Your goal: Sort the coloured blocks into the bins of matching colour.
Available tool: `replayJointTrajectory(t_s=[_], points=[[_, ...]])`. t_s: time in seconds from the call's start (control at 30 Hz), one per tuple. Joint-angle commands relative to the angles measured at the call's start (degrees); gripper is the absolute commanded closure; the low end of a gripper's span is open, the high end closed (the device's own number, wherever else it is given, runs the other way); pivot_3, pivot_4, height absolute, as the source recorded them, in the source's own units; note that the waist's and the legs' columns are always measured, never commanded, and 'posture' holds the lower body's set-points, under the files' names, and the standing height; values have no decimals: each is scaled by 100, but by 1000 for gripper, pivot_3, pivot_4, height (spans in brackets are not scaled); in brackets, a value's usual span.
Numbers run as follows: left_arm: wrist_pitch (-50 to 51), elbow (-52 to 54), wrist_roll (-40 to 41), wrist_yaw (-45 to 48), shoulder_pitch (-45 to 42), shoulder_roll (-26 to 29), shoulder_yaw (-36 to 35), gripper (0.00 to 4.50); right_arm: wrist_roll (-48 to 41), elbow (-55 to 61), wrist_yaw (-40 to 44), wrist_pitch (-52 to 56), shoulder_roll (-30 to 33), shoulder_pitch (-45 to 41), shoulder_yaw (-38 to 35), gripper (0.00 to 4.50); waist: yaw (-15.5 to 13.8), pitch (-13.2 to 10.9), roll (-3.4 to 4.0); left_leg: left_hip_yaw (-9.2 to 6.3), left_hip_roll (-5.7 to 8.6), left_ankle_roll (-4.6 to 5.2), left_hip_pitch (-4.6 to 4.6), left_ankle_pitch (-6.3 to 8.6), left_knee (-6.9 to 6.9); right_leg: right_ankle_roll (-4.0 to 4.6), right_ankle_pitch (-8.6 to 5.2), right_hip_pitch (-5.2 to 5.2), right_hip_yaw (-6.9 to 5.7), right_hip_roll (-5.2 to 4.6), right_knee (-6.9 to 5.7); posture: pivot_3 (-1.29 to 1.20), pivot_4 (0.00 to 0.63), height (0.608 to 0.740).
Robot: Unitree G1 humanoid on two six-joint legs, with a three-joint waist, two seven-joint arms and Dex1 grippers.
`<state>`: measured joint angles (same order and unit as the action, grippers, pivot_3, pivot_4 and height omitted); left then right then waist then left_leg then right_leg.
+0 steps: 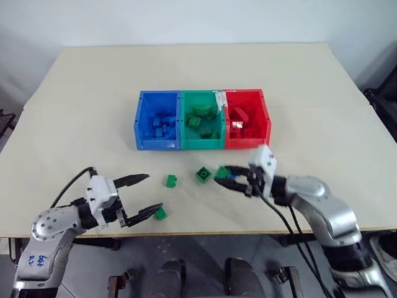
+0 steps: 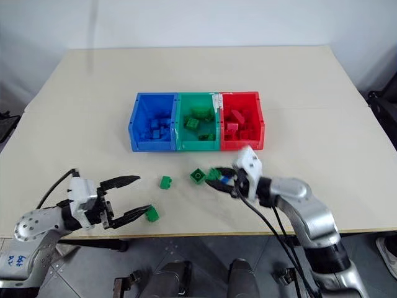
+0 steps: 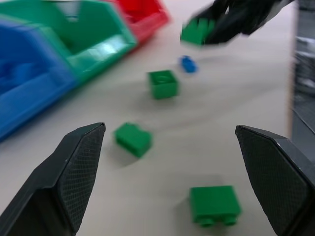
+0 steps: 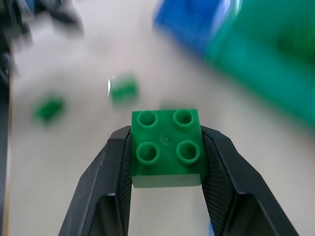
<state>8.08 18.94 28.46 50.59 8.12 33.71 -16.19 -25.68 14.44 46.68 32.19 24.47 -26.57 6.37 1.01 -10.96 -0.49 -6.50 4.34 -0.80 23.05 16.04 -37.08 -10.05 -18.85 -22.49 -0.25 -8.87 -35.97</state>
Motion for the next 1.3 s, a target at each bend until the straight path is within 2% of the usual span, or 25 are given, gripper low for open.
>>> replayJointTrajectory(t_s=[0.03, 0.13, 0.27, 0.43, 0.53, 0.57, 0.77, 0.93, 1.2, 1.3], points=[[-2, 321, 205, -457, 326, -191, -505, 0, 371, -778, -324, -457, -397, -769, 104, 3009, 5, 2, -2, -4, -6, -4, 1, 0, 2, 3, 0, -3, 0, 7, -1, 0, 150, 740], [-33, 385, 192, -642, 606, -307, -710, 0, 1042, -2112, -856, -1203, -752, -1571, 126, 3009, -10, 3, -5, -18, -14, -17, 0, 8, 3, 20, -1, -5, -2, 27, -3, 0, 150, 740], [-54, 463, 194, -757, 846, -376, -840, 0, 1519, -3553, -1391, -1989, -1010, -2405, -26, 3009, 5, 3, -5, -13, -12, -17, 2, 8, 3, 21, -1, -6, 0, 27, -4, 0, 150, 740], [-69, 504, 183, -817, 845, -391, -810, 0, 1638, -4284, -1299, -2536, -1095, -2775, -107, 1275, 69, 3, -4, -12, -13, -18, 2, 8, 8, 21, 0, -8, -1, 32, -9, 0, 150, 740], [-29, 458, 201, -771, 671, -367, -640, 0, 1491, -4014, -1006, -2524, -1019, -2684, -167, 227, 78, 2, -3, -8, -13, -19, 2, 9, 11, 22, 0, -10, -1, 35, -10, 0, 150, 740], [50, 454, 300, -712, 625, -357, -584, 0, 1445, -3845, -921, -2502, -958, -2602, -192, 51, 78, 2, -3, -6, -13, -19, 2, 8, 11, 21, 0, -11, -1, 35, -10, 0, 150, 740], [127, 163, 214, -282, 202, -153, -139, 0, 773, -2182, 150, -2195, -155, -1457, -446, 51, 12, 2, -3, -18, -15, -12, 4, 13, 4, 21, 0, -3, -2, 29, -9, 0, 150, 740], [182, -448, -36, 143, -817, -3, 619, 0, 71, -951, 1356, -2334, 1096, 426, -1195, 51, -126, 2, -3, -14, -2, -9, 4, 16, 1, 21, 0, 2, -7, 32, 1, 0, 150, 740], [-315, -1258, -478, 1066, -2092, -108, 1747, 0, -100, -944, 2382, -2833, 2246, 2649, -2393, 51, -89, 3, -1, 27, -11, -8, -6, 17, 1, 16, 2, 2, -1, 35, -1, 0, 150, 740], [-511, -1525, -511, 1344, -2453, -180, 1935, 0, -17, -1157, 2622, -3263, 2374, 3027, -2555, 51, -91, 3, -1, 69, -10, -7, -5, 17, -4, 15, 3, 6, -1, 34, 1, 0, 150, 740]])
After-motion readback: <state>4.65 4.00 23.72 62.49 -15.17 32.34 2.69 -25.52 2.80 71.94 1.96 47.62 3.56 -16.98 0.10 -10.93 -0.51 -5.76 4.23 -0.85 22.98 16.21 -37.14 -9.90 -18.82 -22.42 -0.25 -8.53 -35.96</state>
